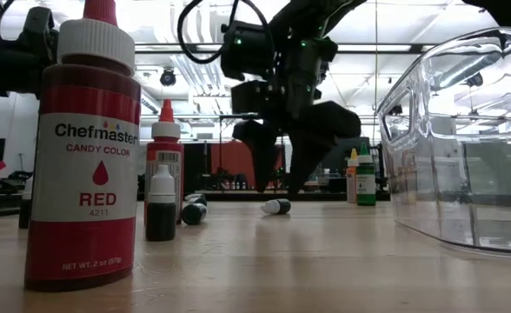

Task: Pick & Place food coloring
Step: Put the green food color into the transparent bin

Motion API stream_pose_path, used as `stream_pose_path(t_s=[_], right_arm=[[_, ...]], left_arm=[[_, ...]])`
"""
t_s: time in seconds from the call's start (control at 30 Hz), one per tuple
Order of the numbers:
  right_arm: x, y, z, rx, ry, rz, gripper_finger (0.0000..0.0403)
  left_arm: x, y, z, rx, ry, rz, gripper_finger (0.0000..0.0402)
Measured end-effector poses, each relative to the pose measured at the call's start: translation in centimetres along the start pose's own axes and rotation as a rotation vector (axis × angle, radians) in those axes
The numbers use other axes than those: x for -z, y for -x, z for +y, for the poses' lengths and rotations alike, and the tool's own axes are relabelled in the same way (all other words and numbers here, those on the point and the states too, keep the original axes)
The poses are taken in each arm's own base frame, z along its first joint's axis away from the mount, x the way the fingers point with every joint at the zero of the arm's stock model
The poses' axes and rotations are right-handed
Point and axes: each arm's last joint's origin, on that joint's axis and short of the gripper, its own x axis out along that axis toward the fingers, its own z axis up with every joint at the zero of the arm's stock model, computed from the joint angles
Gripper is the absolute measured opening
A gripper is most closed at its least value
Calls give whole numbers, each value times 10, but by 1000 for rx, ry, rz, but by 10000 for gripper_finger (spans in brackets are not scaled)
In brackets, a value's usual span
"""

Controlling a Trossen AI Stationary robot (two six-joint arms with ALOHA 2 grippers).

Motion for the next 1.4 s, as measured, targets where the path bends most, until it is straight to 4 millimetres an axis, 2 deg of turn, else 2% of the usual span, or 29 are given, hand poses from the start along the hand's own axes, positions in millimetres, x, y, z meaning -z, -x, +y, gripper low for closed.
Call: stream_pose_path(t_s=[0.23, 0.63, 0.73, 0.93, 1.17, 1.4], right_arm=[[-12, -6, 6, 17, 85, 51, 297], [-30, -16, -7, 33, 114, 78, 297], [-30, -20, -8, 18, 119, 103, 297], [-21, -31, -5, -15, 137, 259, 291], [-30, -27, -9, 21, 170, 217, 288], [-30, -29, -7, 15, 165, 223, 285]], left_arm=[[0, 0, 0, 0, 0, 0, 245], [0, 0, 0, 0, -1, 1, 245], [0, 0, 0, -1, -1, 0, 245], [0, 0, 0, -1, -1, 1, 245], [0, 0, 0, -1, -2, 2, 245], [0, 0, 0, -1, -2, 2, 245]])
